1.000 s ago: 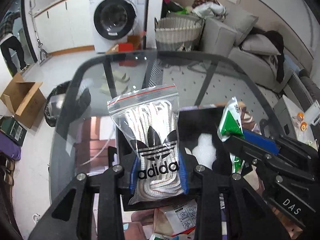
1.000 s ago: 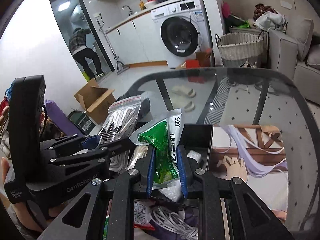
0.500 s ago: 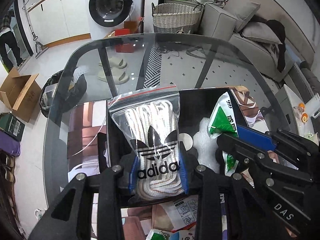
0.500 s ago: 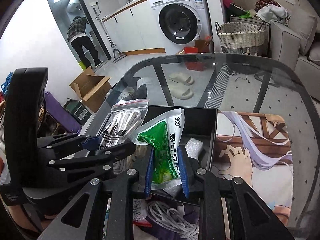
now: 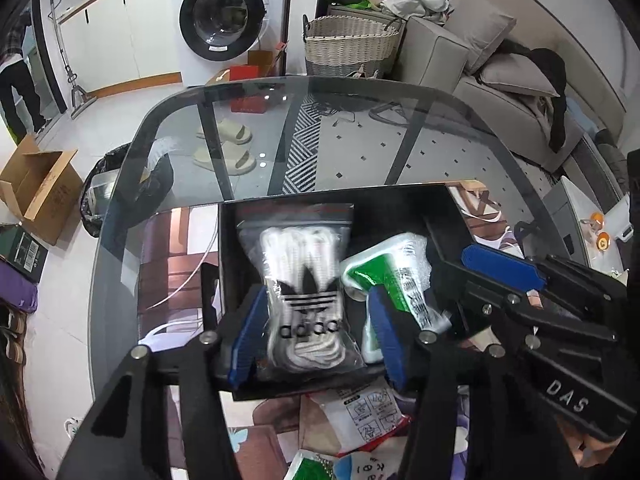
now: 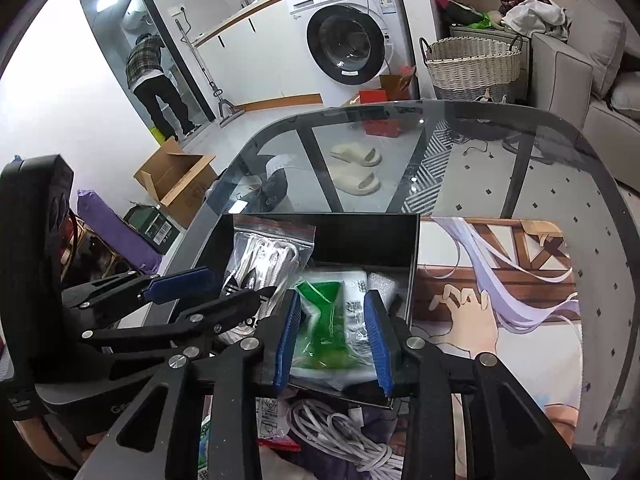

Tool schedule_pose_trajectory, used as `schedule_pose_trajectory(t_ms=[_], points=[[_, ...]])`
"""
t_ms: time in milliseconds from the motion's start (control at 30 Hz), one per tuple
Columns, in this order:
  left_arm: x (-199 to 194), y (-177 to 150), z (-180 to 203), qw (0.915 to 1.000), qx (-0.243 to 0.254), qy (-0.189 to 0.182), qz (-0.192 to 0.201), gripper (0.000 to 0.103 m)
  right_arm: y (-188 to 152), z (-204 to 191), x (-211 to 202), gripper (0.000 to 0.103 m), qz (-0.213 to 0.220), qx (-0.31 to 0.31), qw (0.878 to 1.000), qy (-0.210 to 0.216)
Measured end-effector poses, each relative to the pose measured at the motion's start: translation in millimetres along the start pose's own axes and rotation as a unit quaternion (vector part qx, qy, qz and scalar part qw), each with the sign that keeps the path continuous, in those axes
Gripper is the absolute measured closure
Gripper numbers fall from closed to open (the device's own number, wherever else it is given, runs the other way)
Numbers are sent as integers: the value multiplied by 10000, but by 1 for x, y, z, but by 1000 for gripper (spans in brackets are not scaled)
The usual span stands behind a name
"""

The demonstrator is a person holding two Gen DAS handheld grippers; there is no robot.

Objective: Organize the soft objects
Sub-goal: 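Lower the lace bag and green sachet into the black box with both tools, then grasp the white cable with the right tool while the left tool grasps another green sachet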

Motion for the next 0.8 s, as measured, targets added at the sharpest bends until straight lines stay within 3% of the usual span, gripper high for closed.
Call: schedule_pose_trajectory(t_ms=[100,233,367,467,700,800], points=[[-7,-5,1,9999,81,-102,-50,44,0,0,-9,70,61,-42,10000,5],[-20,-20,2,9988,247,-397,-166,25,-6,0,-23,69,59,-190,9998,47],[-27,-43,-6,9974,554,-344,-293,24,-19,0,-35,69,25,-562,9984,-44],[-26,-68,-14,9956,592,-517,-514,24,-35,2,-41,69,-69,-773,9970,-83],[-5,-132,-8,9811,900,-987,-1399,24,-75,0,-28,69,-598,-1278,9900,-31],[1,-152,3,9762,1234,-853,-1568,24,-91,4,-14,69,-855,-1415,9862,-70]])
Point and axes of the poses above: each gripper's, at about its wrist camera, not at the fingertips, and x roughly the way its jaws point, z to its right, y to its top, the point moved 8 cm from there along x, roughly the way its jaws point, and after that the axes turned 3 degrees about -z, right-handed, at the moved point
